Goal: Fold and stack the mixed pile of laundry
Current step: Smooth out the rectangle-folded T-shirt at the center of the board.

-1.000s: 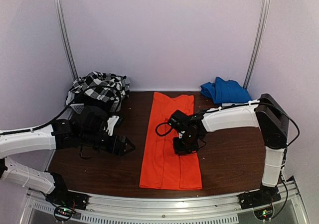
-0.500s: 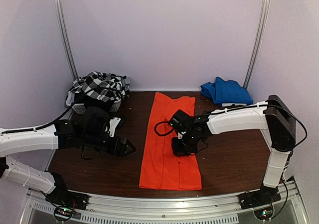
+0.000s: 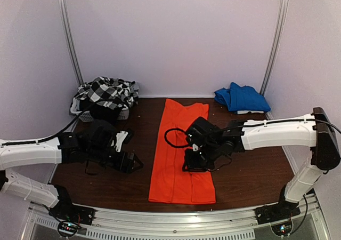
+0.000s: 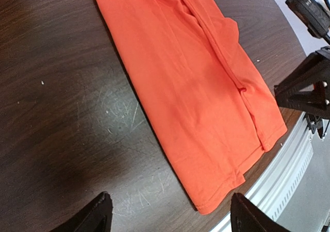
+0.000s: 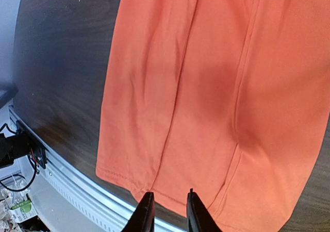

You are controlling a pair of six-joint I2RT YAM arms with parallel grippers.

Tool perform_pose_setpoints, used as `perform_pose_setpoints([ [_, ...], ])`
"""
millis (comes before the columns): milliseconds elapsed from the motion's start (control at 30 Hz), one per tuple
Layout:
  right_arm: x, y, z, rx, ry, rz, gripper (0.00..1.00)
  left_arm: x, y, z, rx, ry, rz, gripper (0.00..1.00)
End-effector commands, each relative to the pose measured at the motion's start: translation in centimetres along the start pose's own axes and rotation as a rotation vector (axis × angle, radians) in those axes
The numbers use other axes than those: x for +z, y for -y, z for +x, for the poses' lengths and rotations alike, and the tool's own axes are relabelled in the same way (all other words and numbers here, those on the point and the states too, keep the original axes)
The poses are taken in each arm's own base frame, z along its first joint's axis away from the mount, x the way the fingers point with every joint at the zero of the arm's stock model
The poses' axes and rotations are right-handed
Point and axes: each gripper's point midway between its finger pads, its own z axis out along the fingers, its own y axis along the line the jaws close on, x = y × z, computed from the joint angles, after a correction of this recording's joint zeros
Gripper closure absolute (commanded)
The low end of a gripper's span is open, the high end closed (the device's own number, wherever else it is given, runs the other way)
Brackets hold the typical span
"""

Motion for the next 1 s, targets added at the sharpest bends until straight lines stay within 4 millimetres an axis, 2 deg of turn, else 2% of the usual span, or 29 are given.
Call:
perform_pose_setpoints([
  [0, 1.3, 1.7, 4.1, 0.001, -0.07, 0.087, 0.79, -0.5, 0.6, 0.0, 0.002, 0.021, 0.028, 0.2],
  [167, 2.4, 1.4, 7.3, -0.024, -0.114, 0.141, 0.78, -0.8, 0.6, 0.1, 0.003, 0.024, 0.028, 0.2],
  [267, 2.5, 1.8, 8.1, -0.035, -0.114, 0.178, 0.78, -0.9, 0.6, 0.3, -0.001, 0.023, 0.032, 0.2],
  [467, 1.6, 3.8, 7.9, -0.039, -0.084, 0.269, 0.77, -0.9, 0.5, 0.8, -0.002, 0.021, 0.031, 0.2],
  [567, 1.8, 4.8, 8.0, -0.053, -0.083, 0.308, 0.75, -0.9, 0.6, 0.6, 0.001, 0.025, 0.031, 0.2],
  [833, 3.6, 4.3, 8.1, -0.061, -0.094, 0.294, 0.74, -0.7, 0.6, 0.6, 0.003, 0.02, 0.028, 0.2],
  [967, 4.4, 4.9, 8.4, -0.064, -0.112, 0.32, 0.74, -0.8, 0.5, 0.6, -0.001, 0.023, 0.027, 0.2],
])
